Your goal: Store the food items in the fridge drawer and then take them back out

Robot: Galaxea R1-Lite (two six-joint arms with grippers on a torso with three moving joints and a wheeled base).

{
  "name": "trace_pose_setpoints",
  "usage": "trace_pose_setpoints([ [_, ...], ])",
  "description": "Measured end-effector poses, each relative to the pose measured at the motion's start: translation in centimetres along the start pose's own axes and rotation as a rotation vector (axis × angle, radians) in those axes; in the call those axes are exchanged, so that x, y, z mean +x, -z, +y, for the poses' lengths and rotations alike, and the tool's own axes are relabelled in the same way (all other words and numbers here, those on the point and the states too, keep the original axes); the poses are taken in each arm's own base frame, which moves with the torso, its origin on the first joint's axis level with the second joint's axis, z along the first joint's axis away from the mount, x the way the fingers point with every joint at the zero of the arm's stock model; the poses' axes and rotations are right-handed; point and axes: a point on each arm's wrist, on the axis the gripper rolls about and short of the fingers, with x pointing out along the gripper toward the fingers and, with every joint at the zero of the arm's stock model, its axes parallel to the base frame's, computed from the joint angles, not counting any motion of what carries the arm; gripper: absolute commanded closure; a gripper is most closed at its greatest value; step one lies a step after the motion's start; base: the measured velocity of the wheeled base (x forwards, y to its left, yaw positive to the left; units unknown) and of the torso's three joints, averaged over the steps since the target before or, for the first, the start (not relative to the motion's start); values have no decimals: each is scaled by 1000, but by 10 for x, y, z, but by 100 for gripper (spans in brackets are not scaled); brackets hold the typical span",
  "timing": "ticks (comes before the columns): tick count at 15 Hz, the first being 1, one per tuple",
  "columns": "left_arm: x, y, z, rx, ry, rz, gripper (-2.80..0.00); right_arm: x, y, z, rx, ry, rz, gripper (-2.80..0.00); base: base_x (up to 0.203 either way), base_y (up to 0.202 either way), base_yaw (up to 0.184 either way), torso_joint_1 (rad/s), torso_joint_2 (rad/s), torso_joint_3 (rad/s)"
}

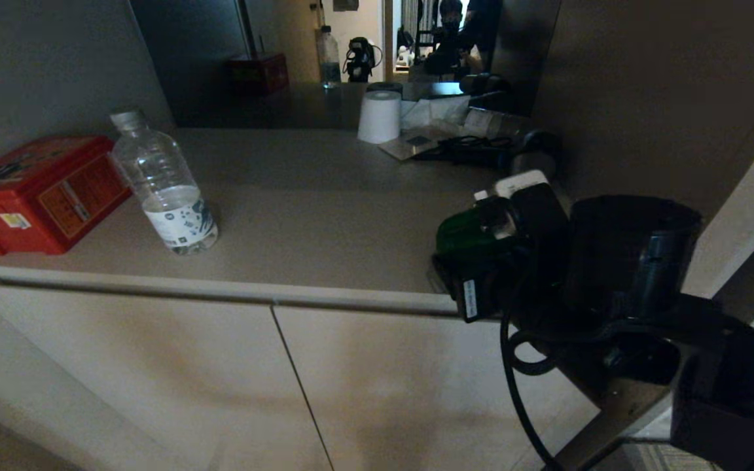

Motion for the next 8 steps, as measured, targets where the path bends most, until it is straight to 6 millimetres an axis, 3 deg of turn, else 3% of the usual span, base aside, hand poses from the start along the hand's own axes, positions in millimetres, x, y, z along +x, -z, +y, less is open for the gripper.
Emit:
trace_pose_setpoints([
  [3, 0, 0, 0, 0, 0, 0, 0, -22, 2, -16, -3, 3, 2, 0, 0, 0, 0, 0, 0, 0],
  [8, 0, 0, 0, 0, 0, 0, 0, -70, 30, -46, -32, 0, 49, 0, 0, 0, 0, 0, 0, 0],
])
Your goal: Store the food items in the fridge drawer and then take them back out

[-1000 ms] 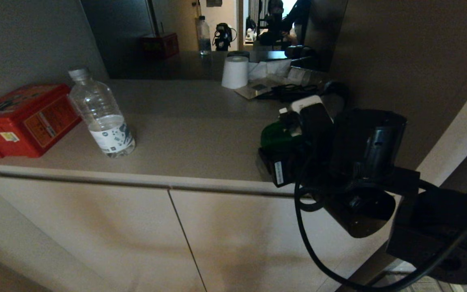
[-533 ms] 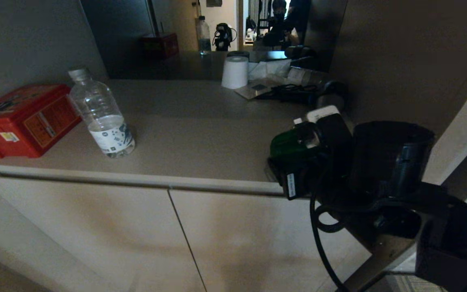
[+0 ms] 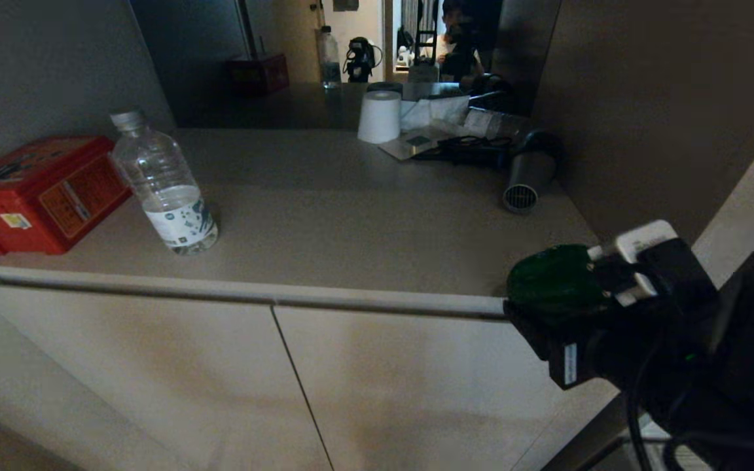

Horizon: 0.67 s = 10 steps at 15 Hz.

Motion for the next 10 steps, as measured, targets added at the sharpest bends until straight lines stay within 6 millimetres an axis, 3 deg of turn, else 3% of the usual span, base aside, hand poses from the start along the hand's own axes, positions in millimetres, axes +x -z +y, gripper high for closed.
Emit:
trace_pose_setpoints([
  [2, 0, 0, 0, 0, 0, 0, 0, -19, 8, -12, 0, 0, -4, 0, 0, 0, 0, 0, 0, 0],
  [6, 0, 0, 0, 0, 0, 0, 0, -51, 44, -31, -32, -6, 46, 0, 0, 0, 0, 0, 0, 0],
  [10, 0, 0, 0, 0, -1, 0, 0, -70, 61, -42, -35, -3, 55, 0, -4, 6, -132, 4, 2, 1],
])
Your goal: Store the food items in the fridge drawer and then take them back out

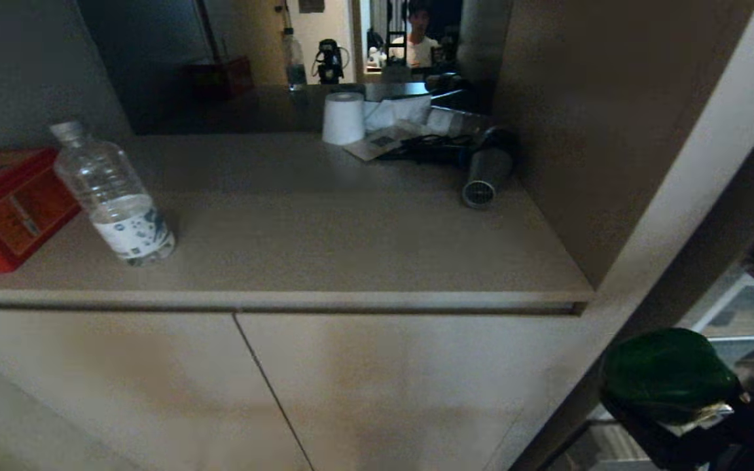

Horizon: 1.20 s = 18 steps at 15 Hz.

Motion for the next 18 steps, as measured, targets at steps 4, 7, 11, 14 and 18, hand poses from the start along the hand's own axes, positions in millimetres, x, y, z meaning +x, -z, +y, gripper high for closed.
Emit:
trace_pose_setpoints([
  [4, 0, 0, 0, 0, 0, 0, 0, -11, 9, -6, 4, 0, -9, 0, -3, 7, -177, 1, 1, 4],
  [7, 0, 0, 0, 0, 0, 0, 0, -14, 10, -9, 12, 2, -18, 0, 1, 8, -175, 2, 3, -2],
  [11, 0, 0, 0, 0, 1, 0, 0, -17, 15, -10, 16, -1, -13, 0, 1, 9, -172, 3, 3, -1],
  [14, 0, 0, 0, 0, 0, 0, 0, -15, 11, -10, 31, -3, -21, 0, -1, 2, -119, 1, 0, 2],
  [18, 0, 0, 0, 0, 1, 0, 0, 8, -2, -18, 41, 132, 32, 0, 0, 0, 0, 0, 0, 0],
])
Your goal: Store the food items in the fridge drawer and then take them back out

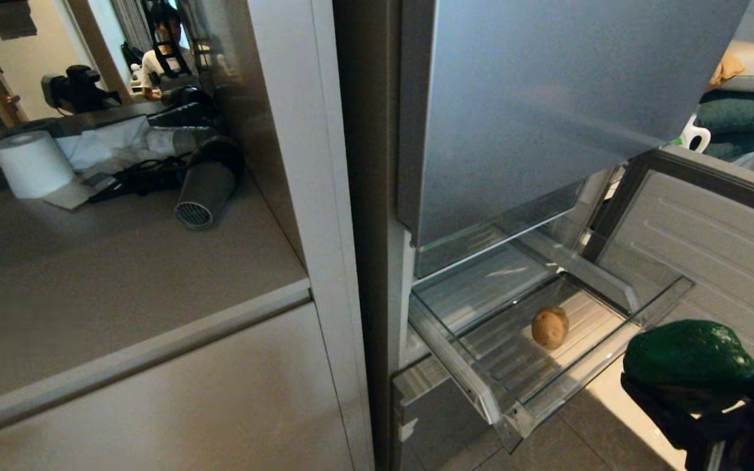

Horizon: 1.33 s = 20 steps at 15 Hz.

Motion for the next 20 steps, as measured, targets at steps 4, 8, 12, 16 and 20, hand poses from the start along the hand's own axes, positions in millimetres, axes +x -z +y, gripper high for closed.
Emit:
trace_pose_setpoints([
  [4, 0, 0, 0, 0, 0, 0, 0, 49, -14, -11, 91, 107, 75, 0, 0, 0, 0, 0, 0, 0],
  [8, 0, 0, 0, 0, -1, 0, 0, 96, 1, -17, 175, 55, 197, 0, 0, 0, 0, 0, 0, 0],
  [12, 0, 0, 0, 0, 0, 0, 0, 147, 14, -23, 213, 61, 217, 0, 0, 0, 0, 0, 0, 0],
  [16, 0, 0, 0, 0, 0, 0, 0, 201, 22, -24, 203, 70, 195, 0, 0, 0, 0, 0, 0, 0],
  [20, 0, 0, 0, 0, 0, 0, 0, 237, 30, -23, 204, 69, 198, 0, 0, 0, 0, 0, 0, 0],
])
